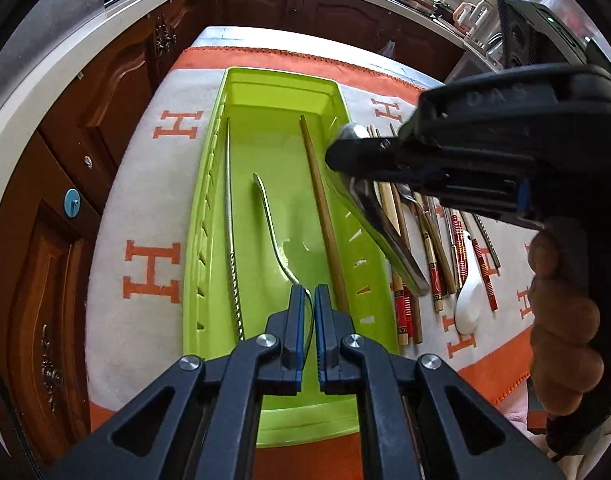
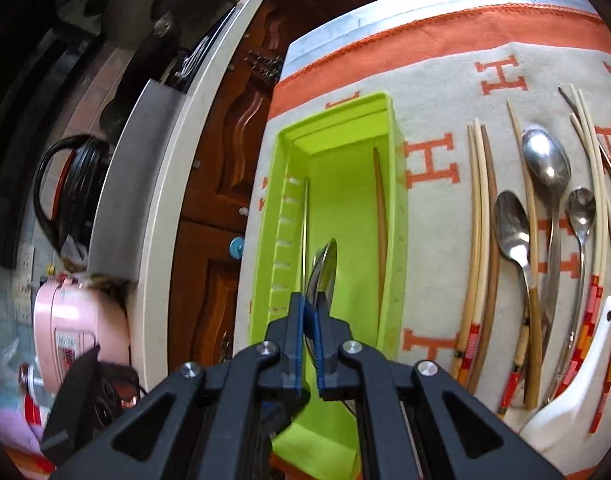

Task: Organize utensils
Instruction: 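Lower the fork and spoon into the green tray and open both tools, then grasp a second metal rod with the right tool, then grasp a wooden chopstick with the left tool and carry it toward the tray, then lower the held cutlery into the green tray and open both tools, then move both tools back over the remaining cutlery row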

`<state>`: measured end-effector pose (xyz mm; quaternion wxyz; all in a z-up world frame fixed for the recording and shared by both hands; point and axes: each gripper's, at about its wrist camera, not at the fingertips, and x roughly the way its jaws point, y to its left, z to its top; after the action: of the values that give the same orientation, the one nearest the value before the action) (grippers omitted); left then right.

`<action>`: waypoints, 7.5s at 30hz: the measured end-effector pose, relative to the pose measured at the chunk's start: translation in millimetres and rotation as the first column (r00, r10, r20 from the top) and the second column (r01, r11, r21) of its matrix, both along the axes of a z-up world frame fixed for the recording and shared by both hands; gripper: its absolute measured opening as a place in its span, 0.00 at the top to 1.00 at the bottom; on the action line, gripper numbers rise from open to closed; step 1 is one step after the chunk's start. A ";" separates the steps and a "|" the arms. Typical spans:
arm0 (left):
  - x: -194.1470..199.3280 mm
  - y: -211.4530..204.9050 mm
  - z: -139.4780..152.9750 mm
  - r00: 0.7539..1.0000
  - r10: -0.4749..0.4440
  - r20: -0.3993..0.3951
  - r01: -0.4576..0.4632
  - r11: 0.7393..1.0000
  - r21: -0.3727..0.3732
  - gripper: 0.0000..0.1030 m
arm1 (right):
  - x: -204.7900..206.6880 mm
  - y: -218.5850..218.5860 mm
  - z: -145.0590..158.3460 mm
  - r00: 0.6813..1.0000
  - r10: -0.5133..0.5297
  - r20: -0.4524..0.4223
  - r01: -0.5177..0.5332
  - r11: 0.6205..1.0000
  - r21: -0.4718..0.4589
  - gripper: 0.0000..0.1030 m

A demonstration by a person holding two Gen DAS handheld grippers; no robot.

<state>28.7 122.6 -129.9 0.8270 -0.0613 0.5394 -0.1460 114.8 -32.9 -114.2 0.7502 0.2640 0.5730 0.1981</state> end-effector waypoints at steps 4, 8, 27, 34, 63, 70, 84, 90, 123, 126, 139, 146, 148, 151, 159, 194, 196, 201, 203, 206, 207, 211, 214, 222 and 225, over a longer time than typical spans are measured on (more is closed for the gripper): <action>0.7 -4.3 -1.8 1.000 -0.013 0.005 0.013 1.000 -0.021 0.97 | 19.7 -1.7 -5.2 0.998 -0.062 -0.008 0.062 0.998 -0.006 0.96; 3.5 -8.4 -1.2 1.000 -0.019 0.012 0.019 0.999 -0.033 0.97 | 38.9 -2.7 -4.9 0.994 -0.105 0.040 0.107 0.992 -0.064 0.95; 1.0 -9.2 15.3 0.999 0.009 0.048 -0.010 1.000 0.025 0.68 | 28.7 -11.9 -1.5 0.997 -0.050 0.057 0.056 0.992 -0.115 0.92; -2.4 -18.6 18.8 0.999 0.006 0.046 -0.007 0.999 0.036 0.68 | 0.3 -31.8 3.7 0.996 -0.015 0.085 0.029 0.986 -0.163 0.92; 15.1 -104.8 29.5 0.993 -0.114 0.025 0.113 0.993 0.030 0.68 | -66.6 -185.2 -10.5 0.972 -0.220 0.076 0.232 0.948 -0.217 0.92; 32.6 -123.6 22.6 0.993 -0.117 -0.014 0.117 0.993 -0.018 0.68 | -58.1 -195.0 -17.7 0.977 -0.199 0.081 0.213 0.948 -0.235 0.92; 75.7 -138.5 -18.9 0.989 -0.004 -0.151 -0.005 0.998 -0.064 0.72 | -17.6 -187.0 -40.7 0.992 -0.056 0.114 0.095 0.922 -0.376 0.92; 79.7 -138.3 -31.7 0.981 0.022 -0.192 -0.036 0.997 -0.069 0.73 | -10.1 -169.1 -40.2 0.985 0.039 0.167 0.047 0.875 -0.481 0.92; 79.3 -116.6 -32.5 0.986 0.082 -0.146 -0.100 0.988 -0.119 0.95 | -20.1 -161.8 -23.2 0.991 0.027 0.134 0.001 0.979 -0.201 0.92; 75.5 -113.2 -26.1 0.989 0.078 -0.129 -0.094 0.988 -0.124 0.95 | -7.0 -150.2 -25.4 0.991 0.032 0.128 -0.011 0.987 -0.163 0.92; 52.7 -75.0 26.8 0.996 0.081 -0.038 -0.087 0.981 -0.176 0.95 | 26.9 -129.3 -47.3 0.997 0.030 0.068 -0.019 0.986 -0.168 0.92; 42.2 -27.1 48.8 0.989 0.146 0.008 -0.143 0.977 -0.160 0.95 | 33.0 -123.1 -53.1 0.996 0.034 0.079 -0.020 0.986 -0.167 0.91; 40.9 -11.4 49.5 0.984 0.176 0.014 -0.172 0.974 -0.150 0.95 | 33.6 -121.5 -52.7 0.995 0.034 0.091 -0.018 0.985 -0.174 0.91; 40.0 8.9 44.0 0.975 0.221 0.013 -0.218 0.968 -0.124 0.95 | 33.2 -120.2 -52.0 0.994 0.035 0.104 -0.015 0.983 -0.185 0.93; 34.9 25.0 9.0 0.968 0.251 -0.022 -0.252 0.967 -0.041 0.95 | 24.3 -113.9 -48.8 0.990 0.030 0.137 -0.001 0.978 -0.211 0.95; 10.8 26.8 0.2 0.985 0.169 0.044 -0.166 0.983 -0.079 0.65 | -2.4 -6.7 46.1 0.942 0.215 0.258 -0.173 0.969 -0.175 0.98; 7.7 30.9 7.4 0.980 0.185 0.068 -0.181 0.981 -0.063 0.60 | 2.1 3.9 35.5 0.944 0.234 0.232 -0.190 0.962 -0.197 0.98; 4.0 42.5 14.1 0.975 0.205 0.085 -0.203 0.979 -0.037 0.59 | 10.5 27.8 11.3 0.951 0.260 0.167 -0.201 0.932 -0.302 0.98; 3.2 42.9 14.8 0.974 0.208 0.084 -0.206 0.978 -0.031 0.58 | 13.7 33.3 1.6 0.954 0.265 0.142 -0.202 0.915 -0.349 0.97; -0.2 43.5 14.7 0.974 0.210 0.090 -0.210 0.978 -0.008 0.53 | 17.1 33.6 -9.3 0.959 0.261 0.109 -0.204 0.905 -0.375 0.97; -0.9 43.1 15.1 0.973 0.210 0.093 -0.211 0.977 0.000 0.52 | 16.3 33.2 -9.1 0.960 0.256 0.110 -0.199 0.907 -0.372 0.97; -1.1 41.6 16.4 0.973 0.210 0.099 -0.214 0.977 0.027 0.51 | 9.6 31.4 -3.1 0.960 0.254 0.120 -0.189 0.900 -0.393 0.96; -0.3 39.8 17.9 0.972 0.212 0.102 -0.217 0.976 0.033 0.50 | 1.4 26.6 3.7 0.956 0.261 0.134 -0.192 0.902 -0.387 0.97; -2.4 27.0 19.3 0.975 0.196 0.102 -0.202 0.978 0.050 0.49 | -26.0 -4.3 19.2 0.955 0.239 0.177 -0.159 0.914 -0.374 0.96; -2.9 17.9 19.7 0.978 0.183 0.101 -0.189 0.980 0.058 0.49 | -34.9 -18.1 22.2 0.954 0.225 0.199 -0.131 0.909 -0.397 0.96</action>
<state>25.8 140.6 -110.2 0.8634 -0.0765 0.4959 -0.0526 79.9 -51.1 -92.0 0.8293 0.0345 0.5272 0.1821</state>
